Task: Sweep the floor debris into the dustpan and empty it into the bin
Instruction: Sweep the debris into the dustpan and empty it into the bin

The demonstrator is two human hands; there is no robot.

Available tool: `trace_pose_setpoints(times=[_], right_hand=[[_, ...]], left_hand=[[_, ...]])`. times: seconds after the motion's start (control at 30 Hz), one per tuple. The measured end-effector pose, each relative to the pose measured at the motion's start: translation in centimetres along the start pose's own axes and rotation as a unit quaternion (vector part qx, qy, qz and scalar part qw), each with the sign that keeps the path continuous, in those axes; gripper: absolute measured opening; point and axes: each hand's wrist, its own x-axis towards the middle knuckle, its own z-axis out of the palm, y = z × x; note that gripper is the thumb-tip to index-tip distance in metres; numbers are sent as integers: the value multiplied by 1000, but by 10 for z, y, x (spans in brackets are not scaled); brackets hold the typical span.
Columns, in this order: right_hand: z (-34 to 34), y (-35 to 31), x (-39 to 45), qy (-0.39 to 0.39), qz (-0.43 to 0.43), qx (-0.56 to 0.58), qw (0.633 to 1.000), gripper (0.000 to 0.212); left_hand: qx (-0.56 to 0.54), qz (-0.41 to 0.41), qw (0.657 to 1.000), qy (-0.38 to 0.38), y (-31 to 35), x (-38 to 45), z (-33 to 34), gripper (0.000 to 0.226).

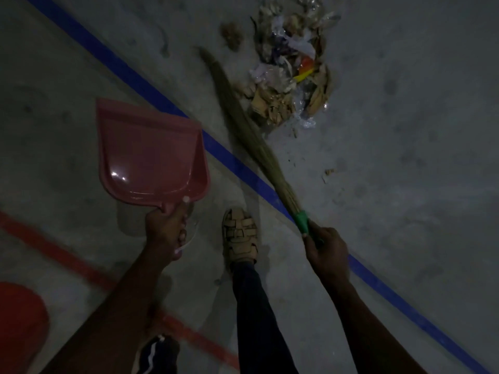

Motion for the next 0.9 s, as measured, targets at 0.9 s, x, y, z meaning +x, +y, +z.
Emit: trace_pose_setpoints(times=[0.9], right_hand=[[17, 58, -137, 238, 229, 117, 937, 45]], left_hand=[[172, 82, 979, -78, -23, -39, -8, 40]])
